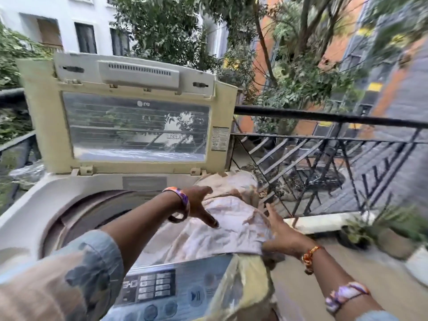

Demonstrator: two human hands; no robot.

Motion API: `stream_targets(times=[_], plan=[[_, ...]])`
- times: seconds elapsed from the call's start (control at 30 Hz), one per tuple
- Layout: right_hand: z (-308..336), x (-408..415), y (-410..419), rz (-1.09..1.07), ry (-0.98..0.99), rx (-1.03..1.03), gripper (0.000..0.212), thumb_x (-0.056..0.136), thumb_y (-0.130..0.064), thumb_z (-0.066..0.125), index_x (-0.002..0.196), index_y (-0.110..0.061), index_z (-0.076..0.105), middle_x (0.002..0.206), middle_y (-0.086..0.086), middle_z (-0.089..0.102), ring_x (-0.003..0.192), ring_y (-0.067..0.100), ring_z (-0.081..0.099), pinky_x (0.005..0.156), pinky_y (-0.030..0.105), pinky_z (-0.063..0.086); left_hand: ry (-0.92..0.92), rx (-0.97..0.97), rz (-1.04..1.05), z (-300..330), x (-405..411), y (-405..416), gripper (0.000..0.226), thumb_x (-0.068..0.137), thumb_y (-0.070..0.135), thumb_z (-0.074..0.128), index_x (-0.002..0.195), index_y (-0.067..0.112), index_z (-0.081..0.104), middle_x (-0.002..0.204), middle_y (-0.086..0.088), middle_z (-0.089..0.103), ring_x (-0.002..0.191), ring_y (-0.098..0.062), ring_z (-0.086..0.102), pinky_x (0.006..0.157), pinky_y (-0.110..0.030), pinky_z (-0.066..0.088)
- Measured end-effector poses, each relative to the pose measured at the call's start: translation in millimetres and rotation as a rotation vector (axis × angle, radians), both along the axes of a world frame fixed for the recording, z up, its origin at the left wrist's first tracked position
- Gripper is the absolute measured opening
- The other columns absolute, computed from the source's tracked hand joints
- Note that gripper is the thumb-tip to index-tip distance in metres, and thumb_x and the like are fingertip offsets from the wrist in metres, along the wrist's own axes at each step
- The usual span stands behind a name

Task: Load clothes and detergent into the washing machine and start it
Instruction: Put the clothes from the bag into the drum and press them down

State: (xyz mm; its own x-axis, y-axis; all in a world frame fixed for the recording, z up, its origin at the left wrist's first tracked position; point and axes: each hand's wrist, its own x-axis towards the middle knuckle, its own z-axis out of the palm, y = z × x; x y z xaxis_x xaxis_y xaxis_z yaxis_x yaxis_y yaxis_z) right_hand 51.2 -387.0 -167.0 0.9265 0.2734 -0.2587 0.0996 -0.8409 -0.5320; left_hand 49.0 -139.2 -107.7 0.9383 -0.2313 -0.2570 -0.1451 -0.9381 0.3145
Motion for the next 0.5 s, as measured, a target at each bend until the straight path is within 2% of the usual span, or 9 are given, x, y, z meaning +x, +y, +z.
stream_targets(times=[0.07,0.13,0.2,0.23,0.3,0.33,0.43,0.5], plan=[[-24,-2,-11,-0.043,0.046,-0.078,0.124,0.070,-0.029,0.073,0.143,-0.014,-0.025,0.155,0.015,-0.014,0.145,0.028,-0.010,0.119,0.041,0.006,-0.011,0.038,-0.049,-4,12,-20,0.108,0.066,0.053,0.074,0.148,0.018,0.012,0.153,-0.010,0.025,0.140,-0.025,0.030,0.114,-0.031,0.027],[-49,-2,-10,-0.026,0.009,-0.108,0.128,0.065,-0.033,0.069,0.139,-0.022,-0.034,0.154,0.014,-0.018,0.144,0.029,-0.015,0.119,0.044,0.004,-0.028,0.097,-0.080,-9,25,-32,0.119,0.060,0.058,0.075,0.149,0.021,0.004,0.155,-0.016,0.014,0.143,-0.030,0.020,0.117,-0.038,0.024],[-74,4,-6,0.015,-0.076,-0.115,0.124,0.074,-0.020,0.064,0.122,-0.042,-0.049,0.153,0.009,-0.024,0.143,0.027,-0.019,0.119,0.044,0.001,-0.028,0.174,-0.095,-15,41,-45,0.126,0.058,0.060,0.075,0.149,0.023,-0.006,0.156,-0.020,-0.003,0.145,-0.036,0.005,0.119,-0.045,0.017],[-82,9,-1,0.020,-0.099,-0.110,0.119,0.080,-0.013,0.058,0.116,-0.045,-0.051,0.152,0.008,-0.027,0.143,0.026,-0.021,0.119,0.043,-0.002,-0.025,0.200,-0.097,-19,51,-50,0.128,0.059,0.059,0.075,0.148,0.023,-0.009,0.156,-0.021,-0.010,0.145,-0.039,0.000,0.118,-0.047,0.014],[-90,18,10,-0.024,-0.113,-0.085,0.101,0.089,-0.008,0.047,0.125,-0.041,-0.042,0.152,0.007,-0.031,0.143,0.025,-0.021,0.118,0.045,-0.002,-0.005,0.224,-0.088,-24,68,-57,0.127,0.062,0.057,0.074,0.148,0.022,-0.013,0.155,-0.021,-0.017,0.144,-0.042,-0.006,0.117,-0.049,0.010],[-91,24,13,-0.036,-0.110,-0.064,0.094,0.092,-0.011,0.044,0.130,-0.039,-0.037,0.151,0.006,-0.032,0.143,0.025,-0.019,0.117,0.048,0.001,-0.005,0.237,-0.088,-29,78,-59,0.126,0.062,0.058,0.074,0.148,0.022,-0.011,0.155,-0.019,-0.019,0.143,-0.042,-0.010,0.118,-0.050,0.007],[-88,50,17,-0.005,-0.102,-0.047,0.086,0.094,-0.027,0.043,0.136,-0.037,-0.032,0.150,0.004,-0.035,0.145,0.028,-0.012,0.114,0.051,0.013,-0.050,0.297,-0.165,-37,102,-62,0.111,0.062,0.063,0.070,0.149,0.026,0.012,0.157,-0.008,-0.016,0.142,-0.036,-0.022,0.116,-0.052,-0.012],[-84,69,18,-0.015,-0.155,0.010,0.090,0.093,-0.030,0.045,0.132,-0.038,-0.036,0.148,0.004,-0.038,0.145,0.025,-0.011,0.114,0.050,0.017,0.009,0.221,-0.117,-44,109,-58,0.123,0.052,0.066,0.073,0.149,0.023,0.011,0.157,-0.007,-0.016,0.144,-0.031,-0.021,0.119,-0.046,-0.009]])
